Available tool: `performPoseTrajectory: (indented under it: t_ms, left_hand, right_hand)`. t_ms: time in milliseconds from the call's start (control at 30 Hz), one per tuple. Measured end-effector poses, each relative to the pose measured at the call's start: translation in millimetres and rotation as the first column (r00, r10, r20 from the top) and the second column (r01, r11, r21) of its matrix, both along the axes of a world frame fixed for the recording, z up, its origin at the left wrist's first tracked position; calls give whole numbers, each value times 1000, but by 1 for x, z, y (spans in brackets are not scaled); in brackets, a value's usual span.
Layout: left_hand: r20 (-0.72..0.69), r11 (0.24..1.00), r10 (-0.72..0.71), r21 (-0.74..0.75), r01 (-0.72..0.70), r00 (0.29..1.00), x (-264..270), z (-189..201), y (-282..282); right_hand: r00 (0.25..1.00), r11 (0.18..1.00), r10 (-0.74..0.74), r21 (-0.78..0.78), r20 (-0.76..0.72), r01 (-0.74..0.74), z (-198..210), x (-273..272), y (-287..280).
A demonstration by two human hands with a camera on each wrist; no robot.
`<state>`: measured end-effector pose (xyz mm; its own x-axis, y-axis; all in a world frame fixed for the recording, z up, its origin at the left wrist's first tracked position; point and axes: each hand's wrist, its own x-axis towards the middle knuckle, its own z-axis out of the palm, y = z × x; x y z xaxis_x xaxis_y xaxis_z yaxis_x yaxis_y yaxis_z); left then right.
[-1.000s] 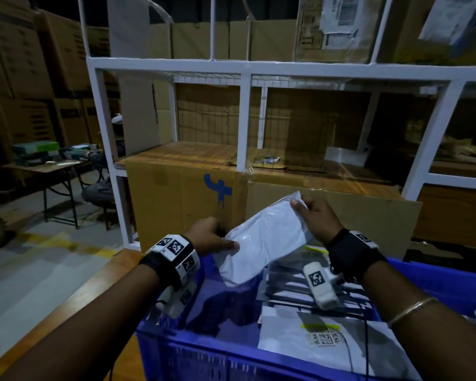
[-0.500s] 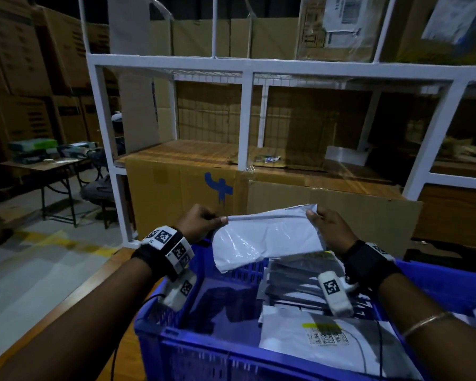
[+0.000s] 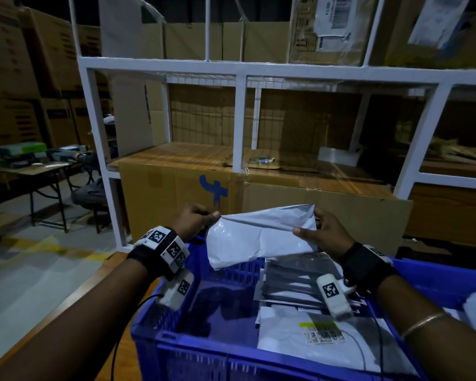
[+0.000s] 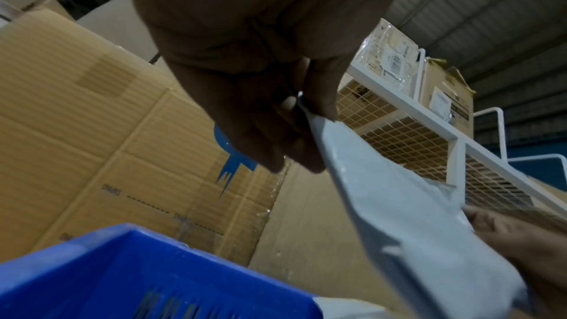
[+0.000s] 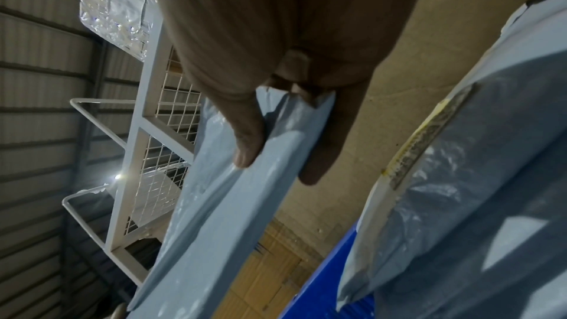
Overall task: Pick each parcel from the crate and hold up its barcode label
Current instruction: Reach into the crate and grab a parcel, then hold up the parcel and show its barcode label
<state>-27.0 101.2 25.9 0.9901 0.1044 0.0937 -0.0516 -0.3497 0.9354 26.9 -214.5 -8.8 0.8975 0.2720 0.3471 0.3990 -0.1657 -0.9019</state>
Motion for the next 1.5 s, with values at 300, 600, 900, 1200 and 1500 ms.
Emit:
performPoseTrajectory:
  t_ms: [300,600,900,1200,1500]
  left_hand:
    - [-76,984,-166,58,171,983,-9,-5,1]
    - [-133,964,-235,91,248,963,-8,-4,-6]
    - [-185,984,-124,-147,97,975,-6,5,-1]
    - [-144,905,31,-416,-90,989,3,14,0]
    - [-170,939,57,-325,-111,984,6,13,8]
  right_hand:
    - [989,988,-146,61,37,143,0,6,-9]
    - [991,988,-135,71,-3,135,7,-4,-8]
    - [994,992,-102,74,-30,104,14,-12,-14]
    - [948,978,72,209,-311,-6,28,-23,-16]
    - [943,983,129,167,-307,-80,30,-23,-15]
